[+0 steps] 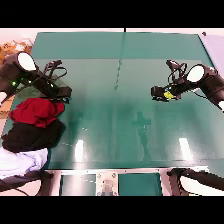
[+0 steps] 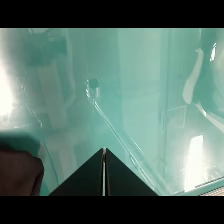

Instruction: Fold the shirts.

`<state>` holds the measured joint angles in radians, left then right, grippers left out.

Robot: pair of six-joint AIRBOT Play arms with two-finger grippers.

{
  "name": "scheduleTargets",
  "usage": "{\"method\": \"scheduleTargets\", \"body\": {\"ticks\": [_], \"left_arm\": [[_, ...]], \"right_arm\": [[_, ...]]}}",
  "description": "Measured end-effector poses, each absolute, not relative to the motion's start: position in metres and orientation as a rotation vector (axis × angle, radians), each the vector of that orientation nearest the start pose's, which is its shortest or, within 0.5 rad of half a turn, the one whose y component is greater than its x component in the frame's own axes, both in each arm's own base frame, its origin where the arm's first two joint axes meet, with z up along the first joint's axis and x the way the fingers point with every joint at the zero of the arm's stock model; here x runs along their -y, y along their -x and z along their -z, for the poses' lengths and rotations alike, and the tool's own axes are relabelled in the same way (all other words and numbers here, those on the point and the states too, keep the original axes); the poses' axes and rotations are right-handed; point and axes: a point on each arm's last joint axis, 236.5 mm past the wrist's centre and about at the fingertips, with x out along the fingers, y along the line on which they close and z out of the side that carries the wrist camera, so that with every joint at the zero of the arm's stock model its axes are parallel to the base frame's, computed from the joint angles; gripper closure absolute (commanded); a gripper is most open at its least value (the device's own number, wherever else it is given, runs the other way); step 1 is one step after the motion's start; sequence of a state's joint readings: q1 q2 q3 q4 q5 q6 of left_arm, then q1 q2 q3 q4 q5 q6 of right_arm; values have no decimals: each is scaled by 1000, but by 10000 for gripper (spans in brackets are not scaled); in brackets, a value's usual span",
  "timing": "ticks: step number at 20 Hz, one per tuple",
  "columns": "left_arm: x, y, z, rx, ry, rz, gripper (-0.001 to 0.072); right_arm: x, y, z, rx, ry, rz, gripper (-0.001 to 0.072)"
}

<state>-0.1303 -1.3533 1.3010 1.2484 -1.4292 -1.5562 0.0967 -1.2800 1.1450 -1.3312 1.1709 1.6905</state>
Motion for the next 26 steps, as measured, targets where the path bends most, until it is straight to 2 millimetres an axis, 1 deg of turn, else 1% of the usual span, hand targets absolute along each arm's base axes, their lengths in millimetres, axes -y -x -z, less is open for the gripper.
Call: {"method": "scheduleTargets", "body": {"ticks": [14, 18, 20, 21, 22, 23, 24, 25, 26], "left_arm": [[120, -346, -28, -1479, 167, 340, 683], [122, -370, -31, -1375, 176, 330, 682], [119, -383, -33, -1318, 162, 315, 677], [112, -392, -33, -1283, 135, 293, 368], [102, -401, -33, -1250, 95, 263, -13], [89, -411, -32, -1213, 39, 222, -13], [75, -420, -33, -1178, -15, 183, -13], [57, -430, -34, -1142, -76, 138, -13], [41, -439, -35, -1115, -119, 97, -13]], "right_arm": [[-88, -371, -8, -1315, -264, -131, 693], [-88, -380, -11, -1276, -272, -130, 693], [-89, -385, -13, -1255, -277, -130, 691], [-89, -388, -14, -1242, -281, -131, 673], [-90, -390, -14, -1234, -284, -131, 596], [-90, -393, -15, -1221, -288, -130, 524], [-90, -395, -15, -1213, -289, -130, 491], [-90, -398, -15, -1203, -291, -129, 433], [-90, -400, -15, -1195, -293, -128, 399]]}}
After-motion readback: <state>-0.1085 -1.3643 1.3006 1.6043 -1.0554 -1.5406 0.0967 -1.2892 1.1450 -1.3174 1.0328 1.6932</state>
